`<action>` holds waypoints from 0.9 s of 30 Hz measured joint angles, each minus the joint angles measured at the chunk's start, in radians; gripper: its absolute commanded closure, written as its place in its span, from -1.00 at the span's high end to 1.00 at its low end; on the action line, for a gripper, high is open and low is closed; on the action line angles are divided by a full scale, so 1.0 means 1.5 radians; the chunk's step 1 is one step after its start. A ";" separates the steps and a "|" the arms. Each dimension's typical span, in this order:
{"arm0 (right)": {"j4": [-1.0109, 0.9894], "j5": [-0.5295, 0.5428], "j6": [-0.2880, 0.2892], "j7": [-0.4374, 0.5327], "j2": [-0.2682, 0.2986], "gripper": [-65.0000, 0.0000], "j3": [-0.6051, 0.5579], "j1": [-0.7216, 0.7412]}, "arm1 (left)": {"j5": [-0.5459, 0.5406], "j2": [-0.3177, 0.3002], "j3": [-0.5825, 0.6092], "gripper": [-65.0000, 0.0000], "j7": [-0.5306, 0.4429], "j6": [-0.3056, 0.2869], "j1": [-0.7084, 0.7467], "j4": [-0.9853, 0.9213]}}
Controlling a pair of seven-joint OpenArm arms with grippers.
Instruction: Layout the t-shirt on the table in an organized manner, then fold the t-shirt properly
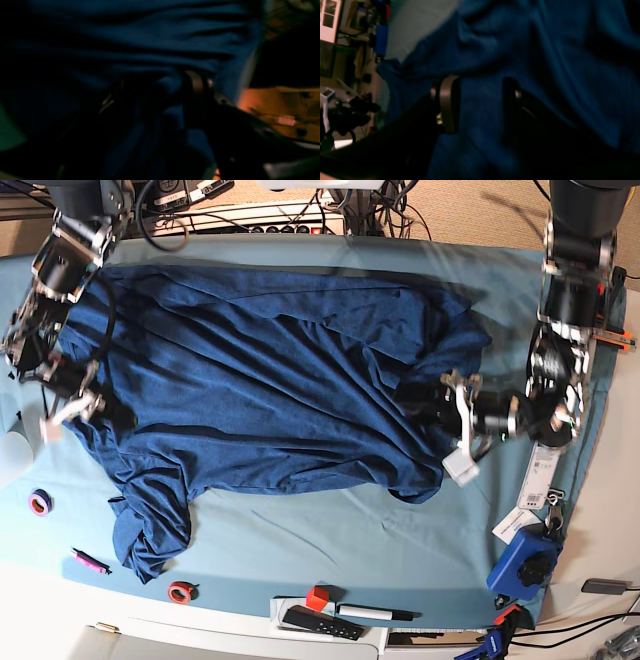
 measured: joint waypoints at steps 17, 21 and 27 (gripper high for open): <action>0.000 0.002 -0.001 0.006 -0.001 -0.17 0.000 -0.027 | 0.040 0.018 0.000 -0.14 -0.028 0.000 0.053 0.001; 0.000 0.002 -0.001 0.008 0.000 -0.17 0.000 -0.027 | 0.049 0.044 0.000 -0.30 -0.030 0.000 0.055 0.001; 0.000 0.002 -0.001 0.008 0.000 -0.17 0.000 -0.027 | 0.051 0.050 0.000 -0.93 -0.030 0.001 0.055 0.001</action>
